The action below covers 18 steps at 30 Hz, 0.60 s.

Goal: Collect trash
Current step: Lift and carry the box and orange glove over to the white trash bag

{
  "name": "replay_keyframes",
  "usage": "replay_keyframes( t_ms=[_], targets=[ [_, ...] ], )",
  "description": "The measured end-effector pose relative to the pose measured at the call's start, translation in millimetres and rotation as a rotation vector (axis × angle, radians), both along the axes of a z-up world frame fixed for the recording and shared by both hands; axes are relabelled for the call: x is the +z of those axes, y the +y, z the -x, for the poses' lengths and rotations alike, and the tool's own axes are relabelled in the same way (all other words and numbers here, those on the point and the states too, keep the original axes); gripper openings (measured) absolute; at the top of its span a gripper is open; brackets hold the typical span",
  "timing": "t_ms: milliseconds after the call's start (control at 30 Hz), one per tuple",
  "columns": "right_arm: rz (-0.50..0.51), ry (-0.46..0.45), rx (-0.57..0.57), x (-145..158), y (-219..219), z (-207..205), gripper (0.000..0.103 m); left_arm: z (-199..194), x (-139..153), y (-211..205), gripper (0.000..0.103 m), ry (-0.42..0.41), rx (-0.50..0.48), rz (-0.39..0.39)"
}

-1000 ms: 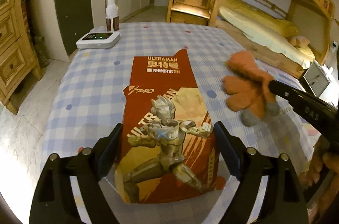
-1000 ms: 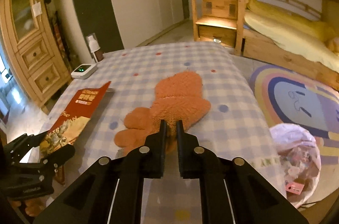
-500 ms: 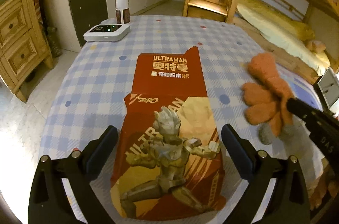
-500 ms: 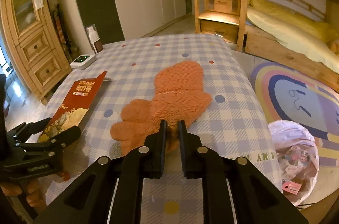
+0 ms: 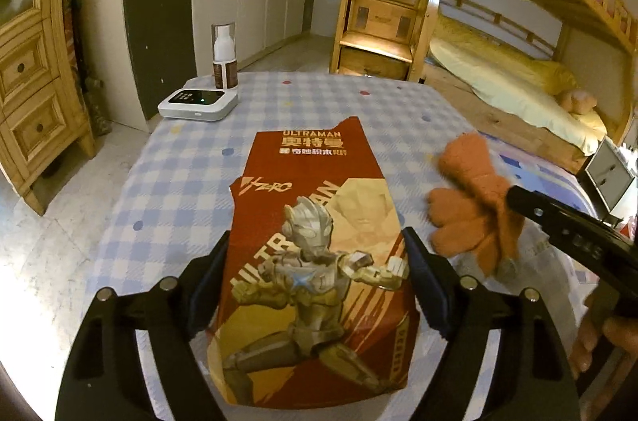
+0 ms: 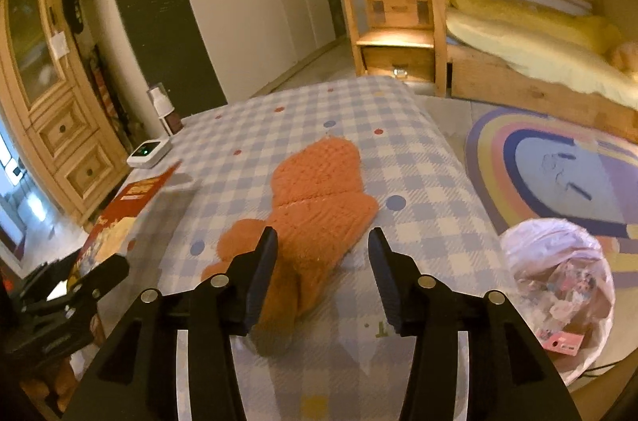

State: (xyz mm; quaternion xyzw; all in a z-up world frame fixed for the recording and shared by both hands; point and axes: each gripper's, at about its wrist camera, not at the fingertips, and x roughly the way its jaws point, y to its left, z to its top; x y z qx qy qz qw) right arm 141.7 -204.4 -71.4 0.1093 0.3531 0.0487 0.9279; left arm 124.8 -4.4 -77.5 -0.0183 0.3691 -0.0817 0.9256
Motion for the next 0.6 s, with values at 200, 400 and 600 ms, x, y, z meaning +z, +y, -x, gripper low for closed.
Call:
replay_keyframes(
  t_ms=[200, 400, 600],
  targets=[
    [-0.047, 0.067, 0.01, -9, 3, -16, 0.029, -3, -6, -6, 0.079, 0.018, -0.016, -0.017],
    [0.042, -0.094, 0.016, 17, 7, 13, 0.011, -3, -5, -6, 0.079, 0.007, -0.021, -0.005],
    [0.032, -0.141, -0.011, 48, -19, 46, 0.012, 15, 14, -29, 0.079, -0.049, -0.081, 0.008]
  ],
)
